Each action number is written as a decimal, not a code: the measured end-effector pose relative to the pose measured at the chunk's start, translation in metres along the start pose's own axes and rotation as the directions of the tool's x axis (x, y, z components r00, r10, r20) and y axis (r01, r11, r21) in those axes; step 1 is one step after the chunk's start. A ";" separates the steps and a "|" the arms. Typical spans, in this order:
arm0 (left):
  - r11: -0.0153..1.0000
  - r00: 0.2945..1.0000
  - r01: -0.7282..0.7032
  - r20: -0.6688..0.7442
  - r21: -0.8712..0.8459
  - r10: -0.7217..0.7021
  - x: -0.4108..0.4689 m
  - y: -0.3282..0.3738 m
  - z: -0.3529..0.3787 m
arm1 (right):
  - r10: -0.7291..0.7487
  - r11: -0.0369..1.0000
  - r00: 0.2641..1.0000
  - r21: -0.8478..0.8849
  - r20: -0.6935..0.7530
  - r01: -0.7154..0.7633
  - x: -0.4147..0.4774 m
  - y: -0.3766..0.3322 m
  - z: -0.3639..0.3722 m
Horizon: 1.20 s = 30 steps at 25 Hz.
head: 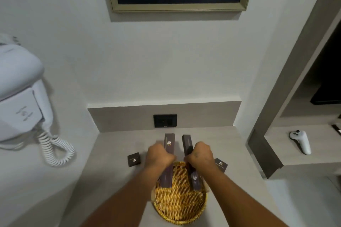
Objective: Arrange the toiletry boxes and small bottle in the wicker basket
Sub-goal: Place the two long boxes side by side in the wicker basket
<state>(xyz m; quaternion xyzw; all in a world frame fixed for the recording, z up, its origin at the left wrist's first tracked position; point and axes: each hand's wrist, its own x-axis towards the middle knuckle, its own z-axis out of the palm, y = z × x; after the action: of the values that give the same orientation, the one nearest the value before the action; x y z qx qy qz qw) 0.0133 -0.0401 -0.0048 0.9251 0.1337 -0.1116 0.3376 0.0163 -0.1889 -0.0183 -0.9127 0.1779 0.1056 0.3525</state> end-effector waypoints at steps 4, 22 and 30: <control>0.995 0.997 0.074 0.025 0.069 -0.075 -0.027 -0.026 0.038 | -0.011 0.996 1.000 -0.090 -0.002 0.011 -0.017 0.016 0.031; 0.933 0.999 0.030 0.023 0.360 -0.041 -0.025 -0.042 0.058 | -0.057 0.947 0.998 -0.316 0.001 0.055 -0.018 0.031 0.053; 0.922 0.999 0.025 0.012 0.387 -0.032 -0.025 -0.043 0.058 | -0.078 0.935 0.997 -0.346 0.026 0.082 -0.017 0.032 0.052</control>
<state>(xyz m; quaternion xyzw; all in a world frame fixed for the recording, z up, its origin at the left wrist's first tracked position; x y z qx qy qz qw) -0.0308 -0.0510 -0.0666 0.9703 0.1193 -0.1491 0.1482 -0.0152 -0.1712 -0.0707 -0.9663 0.1171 0.1266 0.1911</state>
